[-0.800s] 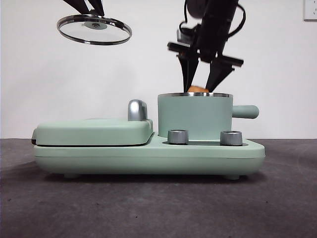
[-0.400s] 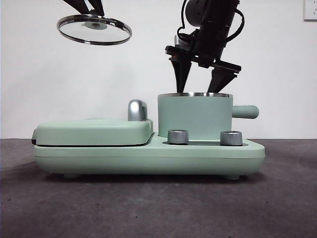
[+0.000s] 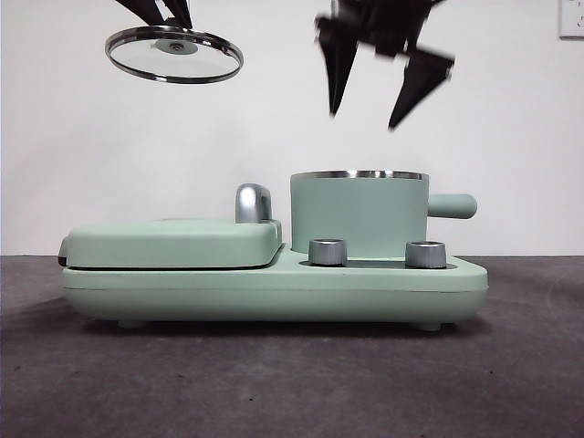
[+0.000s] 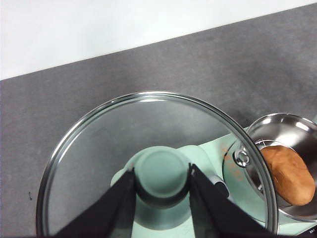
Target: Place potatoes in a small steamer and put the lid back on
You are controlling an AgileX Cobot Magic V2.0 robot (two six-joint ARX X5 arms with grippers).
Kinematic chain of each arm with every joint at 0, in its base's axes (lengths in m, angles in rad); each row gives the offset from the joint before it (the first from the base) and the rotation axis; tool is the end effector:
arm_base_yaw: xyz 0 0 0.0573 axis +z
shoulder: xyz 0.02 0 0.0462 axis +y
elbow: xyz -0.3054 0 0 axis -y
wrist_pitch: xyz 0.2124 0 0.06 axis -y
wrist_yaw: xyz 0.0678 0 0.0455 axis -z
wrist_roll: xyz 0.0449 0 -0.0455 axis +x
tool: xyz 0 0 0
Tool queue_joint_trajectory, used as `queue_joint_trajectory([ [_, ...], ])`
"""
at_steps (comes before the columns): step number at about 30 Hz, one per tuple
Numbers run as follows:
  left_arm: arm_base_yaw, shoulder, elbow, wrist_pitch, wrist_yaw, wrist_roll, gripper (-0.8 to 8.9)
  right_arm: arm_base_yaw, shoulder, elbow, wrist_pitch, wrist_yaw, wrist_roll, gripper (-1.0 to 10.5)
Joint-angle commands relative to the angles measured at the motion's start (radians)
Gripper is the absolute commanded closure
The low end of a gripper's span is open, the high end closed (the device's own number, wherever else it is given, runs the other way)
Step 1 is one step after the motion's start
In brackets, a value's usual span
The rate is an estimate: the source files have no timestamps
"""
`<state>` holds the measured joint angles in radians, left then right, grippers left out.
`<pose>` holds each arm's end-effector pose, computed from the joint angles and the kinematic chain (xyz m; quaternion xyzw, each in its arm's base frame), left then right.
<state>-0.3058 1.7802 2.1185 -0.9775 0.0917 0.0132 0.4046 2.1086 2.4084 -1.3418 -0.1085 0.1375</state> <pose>0.3366 -0.1106 0.4622 0.0397 0.3111 -0.1895 0.9304 0.3827 0.1692 0.3888 -0.0156 0.5063 0.1857 0.8420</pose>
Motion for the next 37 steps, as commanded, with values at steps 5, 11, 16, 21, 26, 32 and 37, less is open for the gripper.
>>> queue_joint_trajectory([
  [5, -0.011, 0.005, 0.033, 0.020, 0.005, -0.006, 7.96, 0.005, -0.175, -0.047, -0.077, 0.012, -0.028, 5.1],
  [11, -0.040, 0.005, 0.033, 0.021, 0.005, -0.007, 7.96, 0.005, -0.446, -0.323, -0.077, 0.012, -0.049, 5.1],
  [16, -0.084, 0.008, 0.033, 0.026, 0.005, -0.007, 7.96, 0.042, -0.679, -0.589, -0.075, 0.013, -0.049, 5.1],
  [21, -0.153, 0.022, 0.033, 0.026, 0.005, -0.006, 7.96, 0.088, -0.924, -0.862, 0.066, 0.004, -0.008, 5.1],
  [26, -0.222, 0.047, 0.033, 0.028, 0.005, -0.006, 7.96, 0.111, -1.152, -1.096, 0.235, 0.006, 0.079, 5.1],
  [32, -0.279, 0.109, 0.033, 0.035, 0.005, -0.006, 7.96, 0.111, -1.369, -1.302, 0.351, 0.013, 0.103, 5.1],
  [37, -0.310, 0.164, 0.033, 0.085, 0.005, -0.003, 7.96, 0.111, -1.490, -1.405, 0.357, 0.068, 0.112, 5.1],
])
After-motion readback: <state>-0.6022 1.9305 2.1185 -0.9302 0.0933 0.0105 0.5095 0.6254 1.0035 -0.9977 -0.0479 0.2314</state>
